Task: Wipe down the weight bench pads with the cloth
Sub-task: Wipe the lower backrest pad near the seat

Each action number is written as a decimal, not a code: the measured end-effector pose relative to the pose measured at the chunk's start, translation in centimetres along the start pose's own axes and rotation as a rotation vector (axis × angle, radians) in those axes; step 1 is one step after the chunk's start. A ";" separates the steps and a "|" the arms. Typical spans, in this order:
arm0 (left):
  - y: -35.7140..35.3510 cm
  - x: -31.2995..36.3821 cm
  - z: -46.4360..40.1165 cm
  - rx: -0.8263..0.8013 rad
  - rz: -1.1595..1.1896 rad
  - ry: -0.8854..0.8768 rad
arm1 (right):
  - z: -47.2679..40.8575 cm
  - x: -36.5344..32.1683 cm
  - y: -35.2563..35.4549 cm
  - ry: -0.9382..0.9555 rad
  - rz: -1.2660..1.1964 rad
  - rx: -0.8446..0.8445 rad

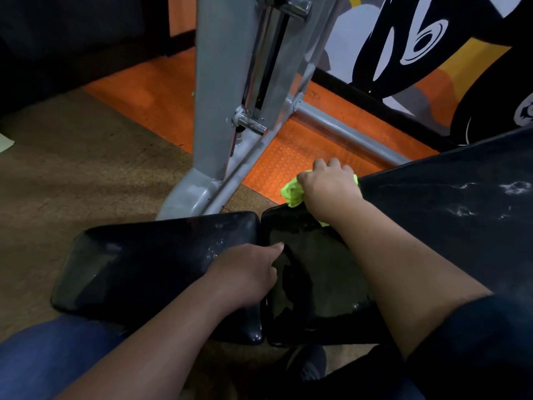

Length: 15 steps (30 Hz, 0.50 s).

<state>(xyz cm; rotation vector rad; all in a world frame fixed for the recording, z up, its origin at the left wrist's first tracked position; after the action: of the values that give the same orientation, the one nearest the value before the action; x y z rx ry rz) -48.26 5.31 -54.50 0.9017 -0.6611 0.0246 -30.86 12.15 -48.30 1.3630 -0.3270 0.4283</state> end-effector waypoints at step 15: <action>0.3 -0.8 -0.1 0.034 0.014 -0.032 | 1.1 -0.9 -1.2 0.105 -0.024 0.106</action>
<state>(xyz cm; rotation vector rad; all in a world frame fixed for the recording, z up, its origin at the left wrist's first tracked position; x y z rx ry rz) -48.91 5.77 -54.72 0.9316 -0.6981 0.0344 -31.03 10.77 -49.60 1.4406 -0.2036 0.5013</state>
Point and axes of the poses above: each hand's wrist, its own z-axis away from the middle knuckle, its own y-axis out of the back of the hand, x = y × z, the point moved 2 cm from there along -z, towards the middle knuckle, and after that the axes turned 6 degrees about y, right-handed, at the moved point
